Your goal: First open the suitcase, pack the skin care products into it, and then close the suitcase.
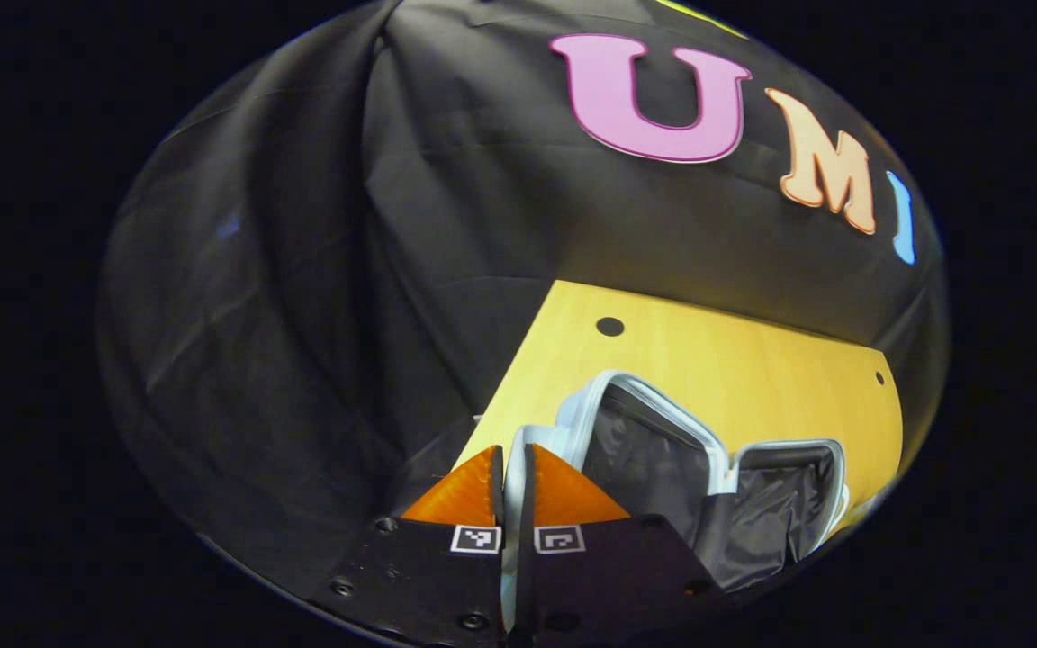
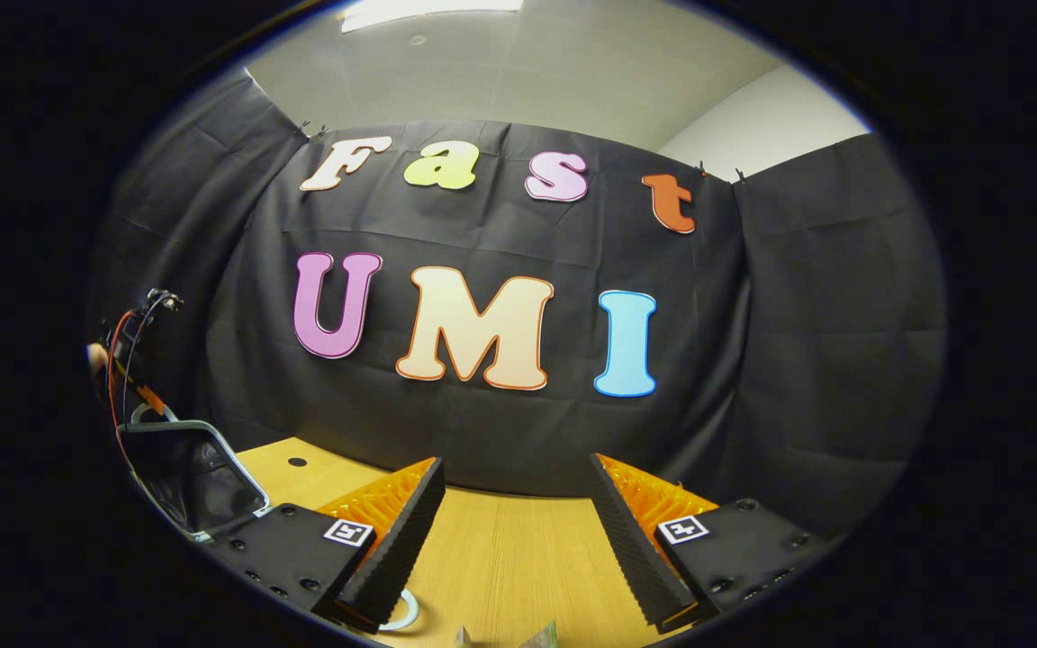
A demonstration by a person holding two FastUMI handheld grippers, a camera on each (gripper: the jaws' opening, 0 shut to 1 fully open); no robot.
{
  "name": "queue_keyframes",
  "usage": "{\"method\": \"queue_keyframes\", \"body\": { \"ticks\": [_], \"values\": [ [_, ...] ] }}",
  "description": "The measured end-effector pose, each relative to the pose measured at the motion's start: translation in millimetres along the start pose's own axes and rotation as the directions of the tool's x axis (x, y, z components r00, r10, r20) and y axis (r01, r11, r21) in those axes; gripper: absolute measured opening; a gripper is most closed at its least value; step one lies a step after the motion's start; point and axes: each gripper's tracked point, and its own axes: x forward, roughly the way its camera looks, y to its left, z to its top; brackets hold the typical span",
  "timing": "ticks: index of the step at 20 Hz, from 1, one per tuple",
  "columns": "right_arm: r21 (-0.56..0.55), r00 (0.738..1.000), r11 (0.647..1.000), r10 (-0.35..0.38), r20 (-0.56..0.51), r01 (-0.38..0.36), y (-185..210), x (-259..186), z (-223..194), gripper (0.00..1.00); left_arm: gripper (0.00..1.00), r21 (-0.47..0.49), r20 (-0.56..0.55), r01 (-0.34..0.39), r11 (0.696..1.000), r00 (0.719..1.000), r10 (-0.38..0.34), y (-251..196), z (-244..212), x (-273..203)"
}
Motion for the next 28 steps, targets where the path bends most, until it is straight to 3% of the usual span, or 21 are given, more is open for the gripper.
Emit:
{"method": "queue_keyframes", "body": {
  "ticks": [6, 8, 11, 12, 14, 15, 17, 19, 24, 26, 28],
  "values": [
    [-0.006, 1.0, 1.0, 0.004, -0.005, -0.004, 0, 1, -2, 0.98, 0.0, -0.014, -0.059, -0.07, 0.997, 0.996, 0.069, 14, -34, 17],
    [-0.003, 1.0, 1.0, 0.002, -0.004, -0.002, -1, 0, -1, 0.98, 0.04, -0.029, -0.05, -0.102, 0.994, 0.994, 0.1, 20, -38, 19],
    [-0.011, 1.0, 1.0, 0.013, 0.007, -0.013, 0, 1, 0, 0.98, 0.19, -0.075, 0.069, -0.17, 0.983, 0.982, 0.176, 33, -19, 14],
    [-0.008, 1.0, 1.0, 0.021, 0.007, -0.021, 0, 1, 2, 0.98, 0.25, -0.111, 0.136, -0.159, 0.981, 0.975, 0.173, 30, -8, 9],
    [0.005, 0.999, 0.999, 0.043, 0.028, -0.043, 3, 0, 6, 0.98, 0.51, -0.156, 0.258, -0.162, 0.974, 0.946, 0.199, 12, 15, -12],
    [0.006, 0.998, 0.999, 0.049, 0.047, -0.049, 3, 1, 10, 0.98, 0.71, -0.167, 0.306, -0.169, 0.971, 0.928, 0.214, 4, 25, -18],
    [0.017, 0.995, 0.997, 0.068, 0.072, -0.069, 4, 3, 15, 0.98, 0.92, -0.189, 0.387, -0.19, 0.963, 0.887, 0.251, -13, 37, -31],
    [0.033, 0.994, 0.996, 0.08, 0.078, -0.082, 2, 1, 16, 0.98, 0.92, -0.212, 0.457, -0.177, 0.961, 0.851, 0.258, -31, 50, -61],
    [0.099, 0.996, 0.992, 0.07, 0.064, -0.076, -5, 1, 13, 1.0, 0.92, -0.227, 0.678, -0.167, 0.959, 0.681, 0.279, -64, 79, -169],
    [0.114, 0.996, 0.99, 0.071, 0.06, -0.078, -7, -2, 13, 0.98, 0.92, -0.207, 0.719, -0.136, 0.969, 0.651, 0.245, -84, 76, -198],
    [0.116, 0.995, 0.989, 0.081, 0.062, -0.088, -10, -3, 12, 0.99, 0.93, -0.191, 0.728, -0.109, 0.976, 0.651, 0.215, -97, 63, -219]
  ]
}}
